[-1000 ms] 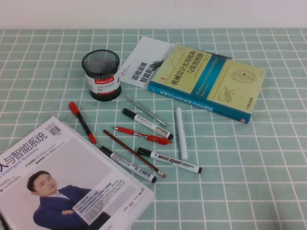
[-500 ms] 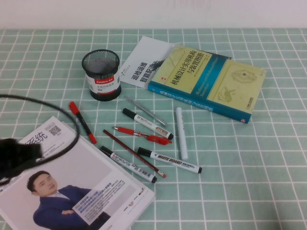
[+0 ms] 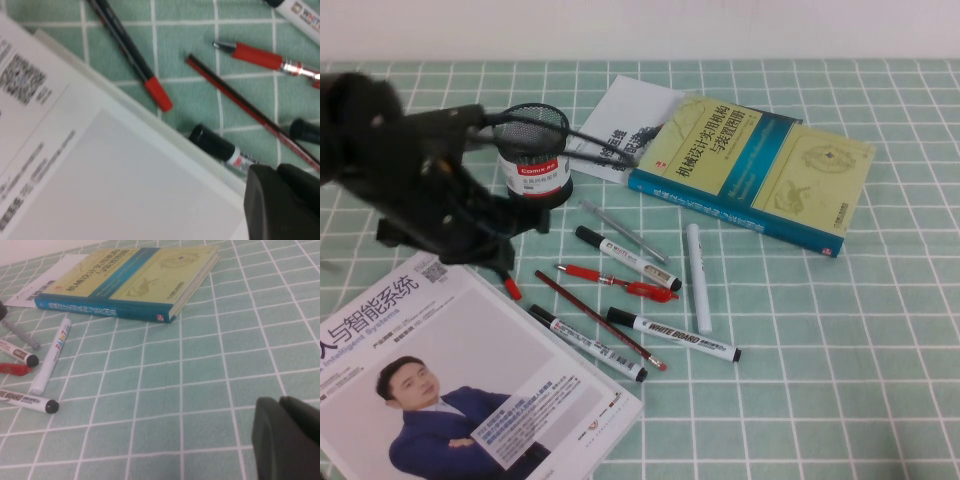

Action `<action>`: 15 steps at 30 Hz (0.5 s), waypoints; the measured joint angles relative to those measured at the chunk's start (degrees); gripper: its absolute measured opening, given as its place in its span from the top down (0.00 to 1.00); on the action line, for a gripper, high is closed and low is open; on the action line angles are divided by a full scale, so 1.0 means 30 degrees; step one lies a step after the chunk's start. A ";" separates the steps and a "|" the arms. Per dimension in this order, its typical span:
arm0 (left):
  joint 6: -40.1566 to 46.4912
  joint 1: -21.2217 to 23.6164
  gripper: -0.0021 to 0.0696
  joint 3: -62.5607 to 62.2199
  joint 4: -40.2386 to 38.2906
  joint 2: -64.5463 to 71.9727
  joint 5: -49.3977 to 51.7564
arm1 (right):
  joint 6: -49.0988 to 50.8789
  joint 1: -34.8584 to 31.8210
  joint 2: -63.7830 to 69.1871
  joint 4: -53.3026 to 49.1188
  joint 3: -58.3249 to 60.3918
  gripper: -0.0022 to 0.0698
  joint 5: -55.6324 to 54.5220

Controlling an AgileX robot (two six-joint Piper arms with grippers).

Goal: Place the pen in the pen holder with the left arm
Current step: Pick up the pen on the table

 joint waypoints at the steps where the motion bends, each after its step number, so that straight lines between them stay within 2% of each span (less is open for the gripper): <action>1: -0.0181 -0.0109 0.97 -0.0450 0.0155 0.0466 0.0370 | 0.0000 0.0000 0.0000 0.0000 0.0000 1.00 0.0000; 8: -0.2005 -0.0885 0.97 -0.4251 0.2366 0.3158 0.2825 | 0.0000 0.0000 0.0000 0.0000 0.0000 1.00 0.0000; 12: -0.1817 -0.0885 0.97 -0.4957 0.3295 0.3962 0.3140 | 0.0000 0.0000 0.0000 0.0000 0.0000 1.00 0.0000; 15: -0.0843 -0.0885 0.88 -0.4983 0.3561 0.4609 0.3105 | 0.0000 0.0000 0.0000 0.0000 0.0000 1.00 0.0000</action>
